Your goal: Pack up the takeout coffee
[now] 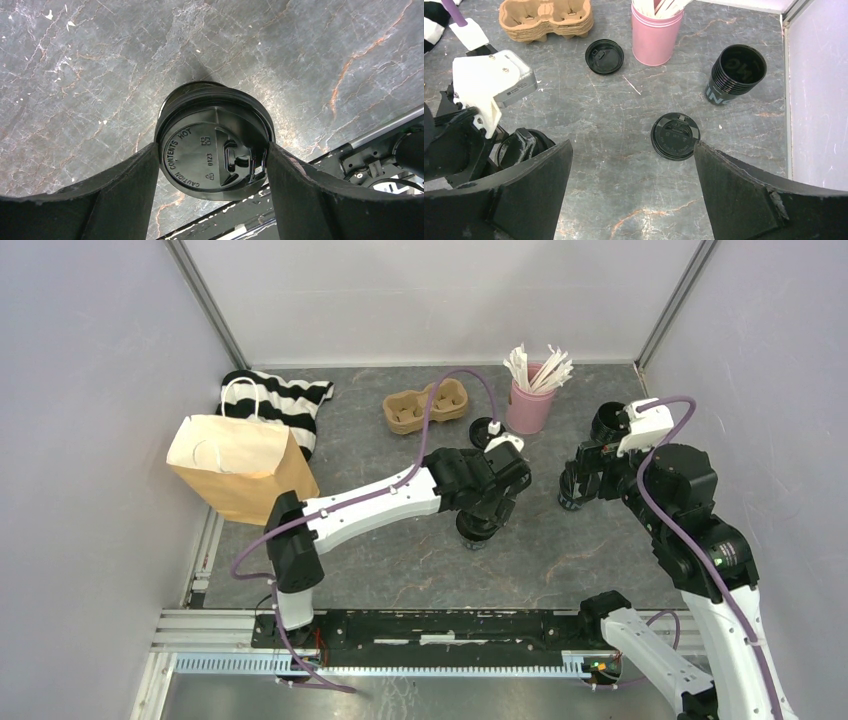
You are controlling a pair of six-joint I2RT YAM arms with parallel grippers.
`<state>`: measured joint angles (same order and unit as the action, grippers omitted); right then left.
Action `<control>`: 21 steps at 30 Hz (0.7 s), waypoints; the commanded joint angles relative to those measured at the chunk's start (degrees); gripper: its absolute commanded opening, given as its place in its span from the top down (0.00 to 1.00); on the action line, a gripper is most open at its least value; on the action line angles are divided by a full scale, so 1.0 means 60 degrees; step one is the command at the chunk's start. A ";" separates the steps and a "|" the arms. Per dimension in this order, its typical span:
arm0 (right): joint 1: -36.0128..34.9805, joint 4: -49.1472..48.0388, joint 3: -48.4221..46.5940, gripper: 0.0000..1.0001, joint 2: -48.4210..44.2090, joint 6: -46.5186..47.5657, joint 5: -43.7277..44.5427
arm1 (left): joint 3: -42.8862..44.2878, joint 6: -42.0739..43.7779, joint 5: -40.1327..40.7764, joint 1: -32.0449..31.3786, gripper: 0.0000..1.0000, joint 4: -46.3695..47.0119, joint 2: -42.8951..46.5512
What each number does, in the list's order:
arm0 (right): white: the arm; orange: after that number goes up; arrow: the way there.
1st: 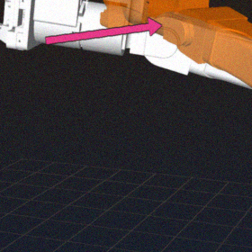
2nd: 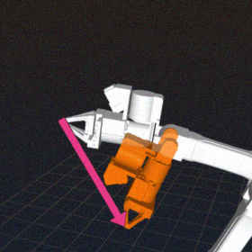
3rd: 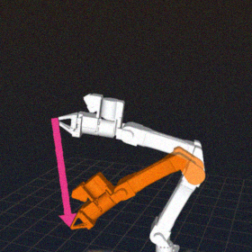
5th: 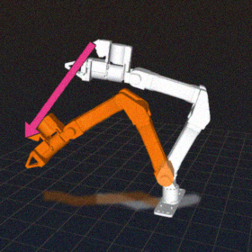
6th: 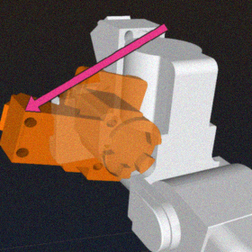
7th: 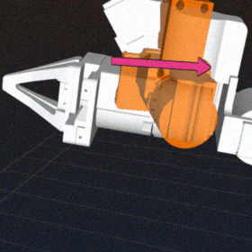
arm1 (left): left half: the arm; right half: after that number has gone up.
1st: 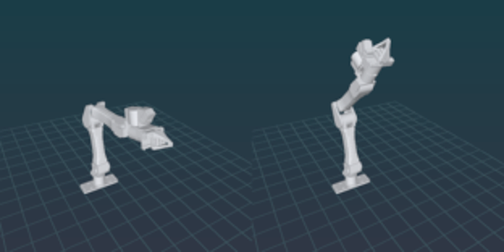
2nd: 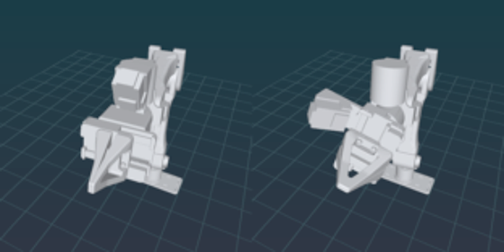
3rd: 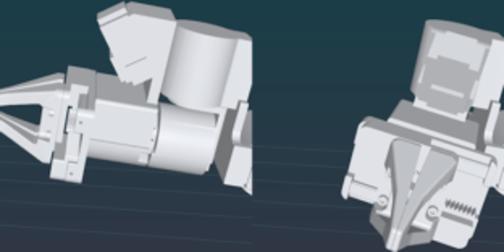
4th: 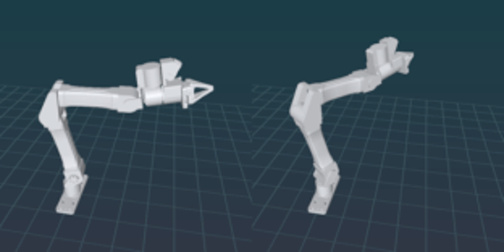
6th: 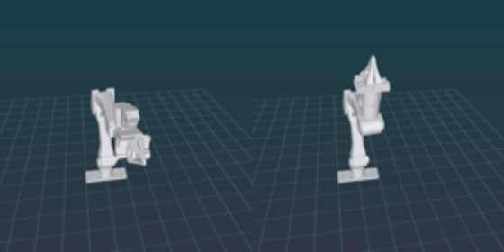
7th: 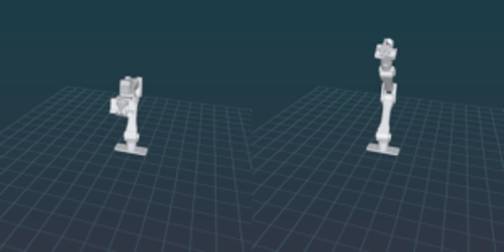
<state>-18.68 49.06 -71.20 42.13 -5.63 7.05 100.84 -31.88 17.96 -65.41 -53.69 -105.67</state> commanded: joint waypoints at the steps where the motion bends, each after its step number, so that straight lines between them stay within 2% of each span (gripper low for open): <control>1: 0.0012 -0.0263 0.0171 0.02 -0.0136 0.0189 0.0257 | 0.0521 0.0517 0.0228 -0.0043 0.22 -0.0444 -0.0310; 21: -0.0010 -0.0266 0.0352 0.02 -0.0371 0.0249 0.0131 | 0.0665 0.0904 -0.0130 0.0050 0.19 -0.0485 -0.1214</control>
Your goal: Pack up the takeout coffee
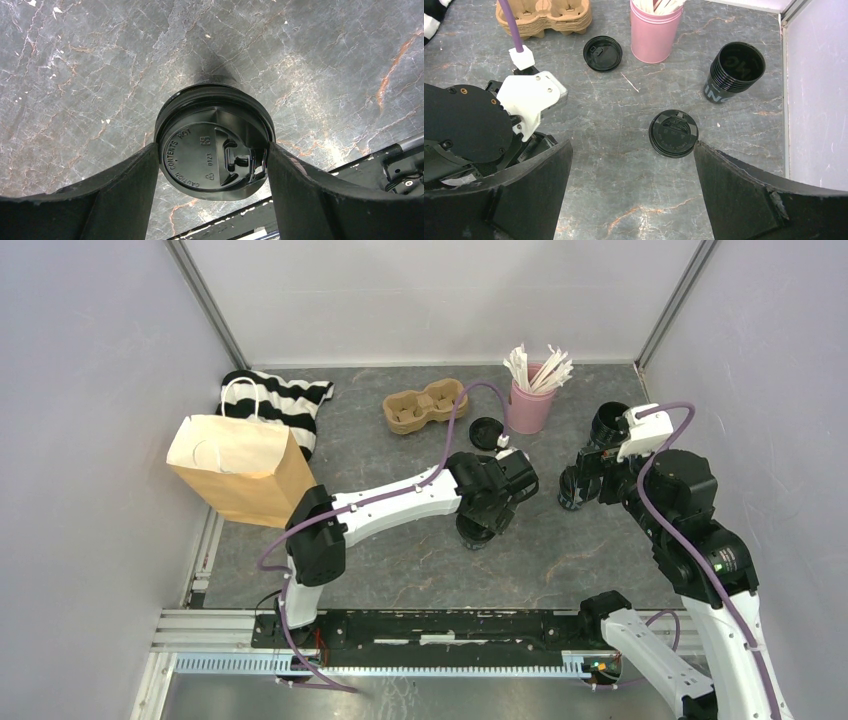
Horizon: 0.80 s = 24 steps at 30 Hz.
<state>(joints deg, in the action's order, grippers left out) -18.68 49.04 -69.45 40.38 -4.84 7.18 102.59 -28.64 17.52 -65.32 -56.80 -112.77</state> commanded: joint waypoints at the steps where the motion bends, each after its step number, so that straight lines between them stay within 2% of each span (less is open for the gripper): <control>1: -0.0011 -0.0275 0.0073 0.02 -0.0079 0.0118 0.0114 | 0.0352 0.0376 -0.0059 0.0040 0.19 0.0040 -0.0048; 24: -0.0026 -0.0351 0.0193 0.02 -0.0072 0.0098 0.0085 | 0.0509 0.0563 0.0026 0.0124 0.14 -0.0045 -0.0251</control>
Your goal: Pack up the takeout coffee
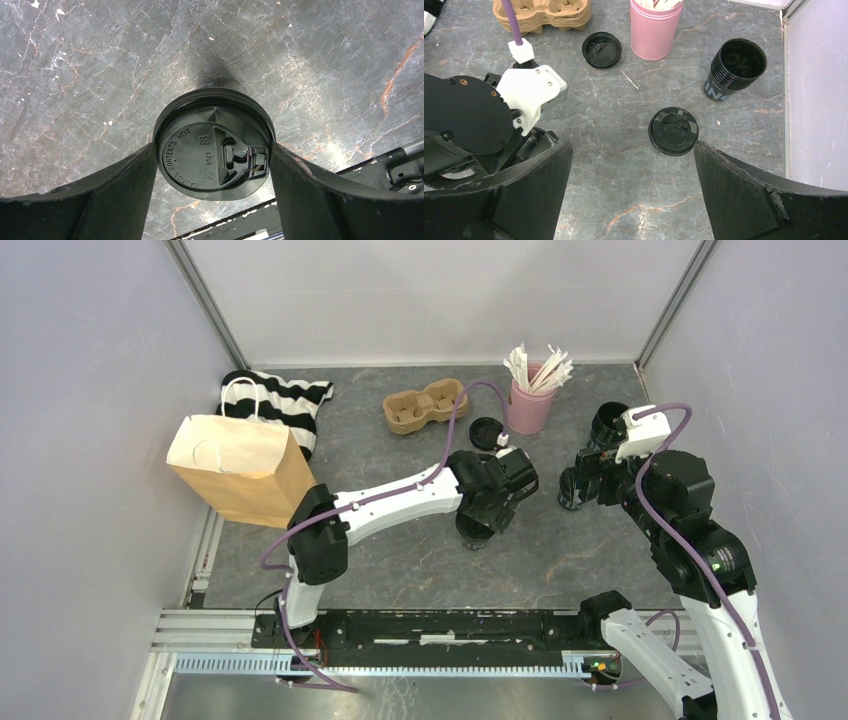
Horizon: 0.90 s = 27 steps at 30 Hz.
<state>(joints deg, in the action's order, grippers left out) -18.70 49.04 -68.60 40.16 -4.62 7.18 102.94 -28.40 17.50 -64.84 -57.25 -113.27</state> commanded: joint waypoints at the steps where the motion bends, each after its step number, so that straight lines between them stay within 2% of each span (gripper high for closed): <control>1: -0.0028 -0.0353 0.0040 0.02 -0.0032 0.0065 0.0079 | 0.0451 0.0542 0.0039 0.0040 0.14 0.0026 -0.0172; 9: -0.0020 -0.0368 0.0042 0.02 0.0001 0.0063 0.0035 | 0.0452 0.0588 0.0109 0.0069 0.11 0.0022 -0.0151; 16: -0.0025 -0.0356 0.0020 0.02 0.0059 0.0040 -0.0054 | 0.0628 0.0446 0.0105 0.0076 0.00 -0.0274 0.0045; 20: -0.0030 -0.0268 -0.0035 0.02 0.0116 -0.0048 -0.0051 | 0.0867 0.0002 0.0025 0.0082 0.00 -0.0647 0.0823; 23: -0.0028 -0.0133 0.0036 0.02 0.0283 -0.0286 0.0048 | 0.0533 -0.0429 -0.0292 0.0273 0.01 -0.0720 0.1768; 25: -0.0021 -0.0231 0.0228 0.02 0.0568 -0.0416 -0.0533 | -0.0024 -0.0773 -0.0773 0.0555 0.03 -0.0552 0.2427; 27: -0.0006 -0.0415 0.0573 0.03 0.0919 -0.0673 -0.1425 | -0.0928 -0.1036 -0.1949 0.1019 0.05 0.0096 0.3203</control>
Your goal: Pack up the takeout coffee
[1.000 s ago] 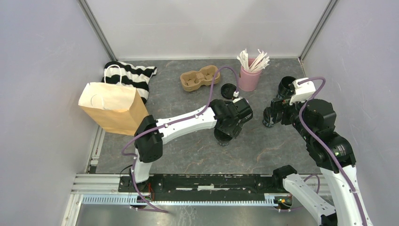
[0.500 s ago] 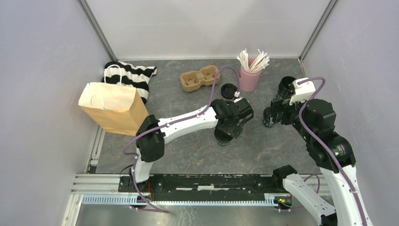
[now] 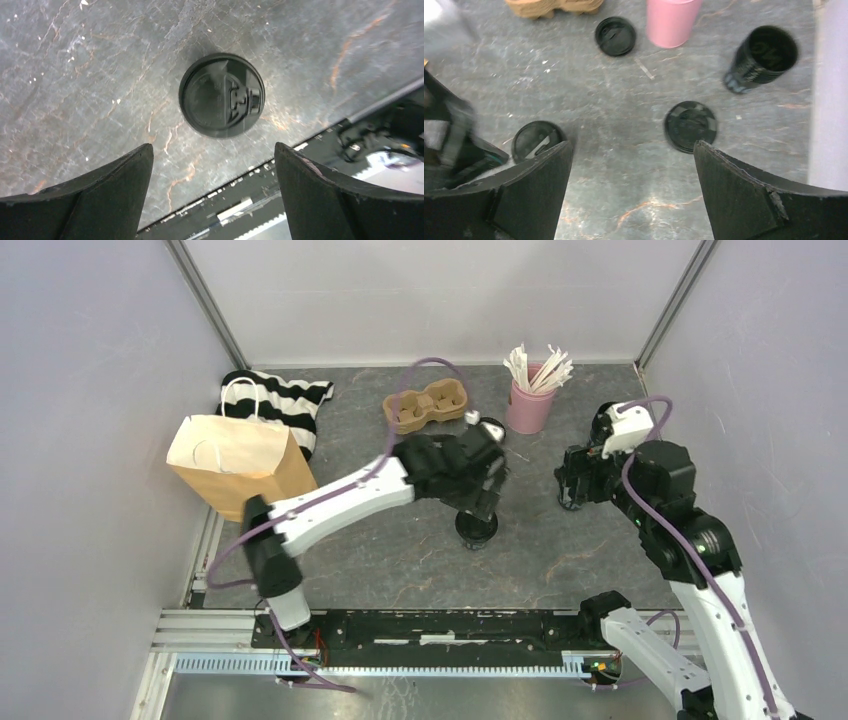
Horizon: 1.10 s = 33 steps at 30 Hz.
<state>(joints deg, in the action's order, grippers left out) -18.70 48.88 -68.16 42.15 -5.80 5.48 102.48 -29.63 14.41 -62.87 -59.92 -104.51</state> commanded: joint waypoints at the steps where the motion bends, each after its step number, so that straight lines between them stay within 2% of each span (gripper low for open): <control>1: 0.0001 -0.0535 0.0743 0.04 0.0800 -0.0583 -0.1734 | -0.1446 -0.1018 -0.1860 0.1001 0.06 0.1064 0.2121; 3: 0.0028 -0.0880 0.1260 0.08 0.1311 -0.0803 -0.3137 | -0.2743 -0.1535 -0.3590 0.1772 0.10 0.2297 0.2829; 6: 0.0254 -0.1653 0.2158 0.16 0.1854 -0.1279 -0.4938 | -0.4363 -0.2410 -0.4962 0.2753 0.19 0.3847 0.3515; 9: 0.0961 -0.2744 0.3561 0.30 0.1976 -0.1884 -0.6684 | -0.5597 -0.2873 -0.5731 0.3323 0.27 0.4748 0.3866; 13: 0.1832 -0.4357 0.5096 0.38 0.2005 -0.2621 -0.8515 | -0.6605 -0.3381 -0.6195 0.3739 0.35 0.5396 0.3970; 15: 0.1942 -0.4664 0.5397 0.45 0.2144 -0.2718 -0.8730 | -0.6914 -0.3460 -0.6331 0.3755 0.38 0.5692 0.3901; 18: 0.1972 -0.5145 0.5778 0.48 0.2295 -0.2844 -0.8709 | -0.7213 -0.3470 -0.6542 0.3755 0.43 0.6035 0.3663; 22: 0.1973 -0.5770 0.6216 0.57 0.2599 -0.3059 -0.8696 | -0.7252 -0.3222 -0.6574 0.3755 0.48 0.6105 0.3312; 33: 0.1971 -0.7118 0.6863 0.59 0.3181 -0.3532 -0.9141 | -0.7165 -0.3031 -0.6679 0.3740 0.56 0.6270 0.2608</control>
<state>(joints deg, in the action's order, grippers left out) -7.01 13.21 -28.62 60.25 -24.75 -46.68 59.16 -47.75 -23.66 -40.47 -24.97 -88.27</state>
